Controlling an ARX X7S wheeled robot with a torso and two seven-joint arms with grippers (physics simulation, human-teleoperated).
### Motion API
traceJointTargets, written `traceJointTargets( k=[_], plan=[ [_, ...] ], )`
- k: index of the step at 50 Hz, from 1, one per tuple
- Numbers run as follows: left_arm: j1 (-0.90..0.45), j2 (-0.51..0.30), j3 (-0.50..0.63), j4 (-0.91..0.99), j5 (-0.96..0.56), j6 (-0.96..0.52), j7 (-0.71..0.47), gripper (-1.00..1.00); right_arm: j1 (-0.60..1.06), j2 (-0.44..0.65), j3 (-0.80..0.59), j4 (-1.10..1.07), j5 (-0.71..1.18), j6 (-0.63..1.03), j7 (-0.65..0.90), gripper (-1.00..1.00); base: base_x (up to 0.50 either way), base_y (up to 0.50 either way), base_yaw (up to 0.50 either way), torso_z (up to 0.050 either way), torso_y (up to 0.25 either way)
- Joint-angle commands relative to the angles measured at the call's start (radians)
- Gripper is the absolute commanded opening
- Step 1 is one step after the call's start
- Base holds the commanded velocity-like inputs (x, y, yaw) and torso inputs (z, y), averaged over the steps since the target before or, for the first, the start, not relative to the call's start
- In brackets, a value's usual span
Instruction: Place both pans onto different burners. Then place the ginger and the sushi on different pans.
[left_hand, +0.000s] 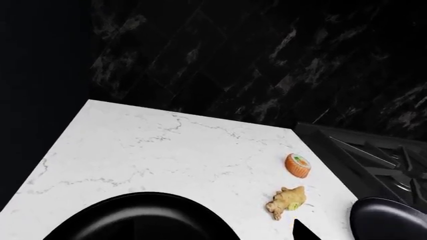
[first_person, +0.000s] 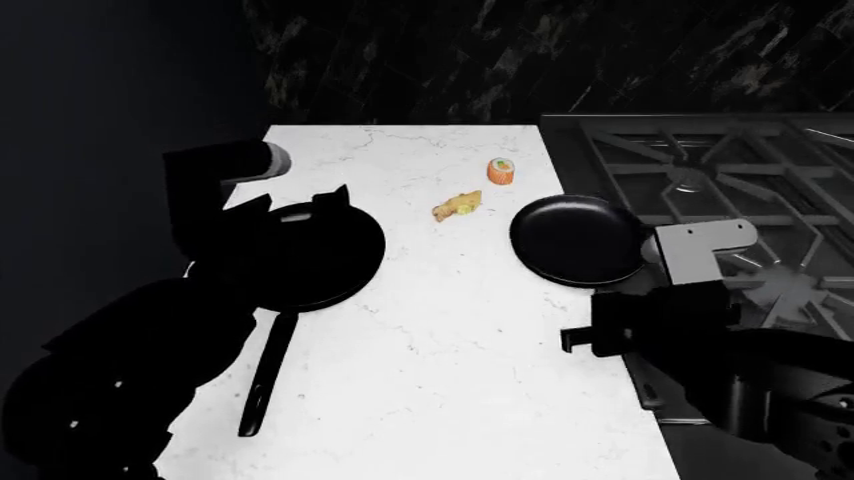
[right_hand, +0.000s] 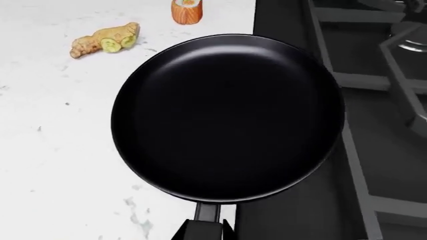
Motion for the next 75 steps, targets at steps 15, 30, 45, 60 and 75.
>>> traceJointTargets(
  k=[15,30,45,60,75],
  plan=[
    [-0.002,-0.010,-0.001,-0.001,-0.019,0.006,-0.014,1.00,0.031,-0.004,0.090,-0.122,0.090,-0.052,0.047,-1.00,0.00,0.00,0.00,0.000,0.001],
    [-0.045,-0.014,-0.047,0.106,-0.126,-0.124,-0.075,1.00,0.053,0.023,0.089,-0.217,0.112,-0.028,0.096,-1.00,0.00,0.00,0.00,0.000,0.001],
    [-0.165,-0.088,-0.179,0.261,-0.707,-0.477,-0.524,1.00,0.040,0.030,0.091,-0.232,0.106,-0.054,0.079,-1.00,0.00,0.00,0.00,0.000,0.001],
    [-0.075,-0.231,-0.065,0.164,-1.034,-0.411,-0.854,1.00,0.069,0.035,0.084,-0.229,0.109,-0.055,0.074,-1.00,0.00,0.00,0.00,0.001,0.001],
    [0.017,-0.262,-0.033,0.145,-1.047,-0.369,-0.870,1.00,0.062,0.043,0.085,-0.239,0.112,-0.066,0.074,-1.00,0.00,0.00,0.00,0.000,0.001]
  ],
)
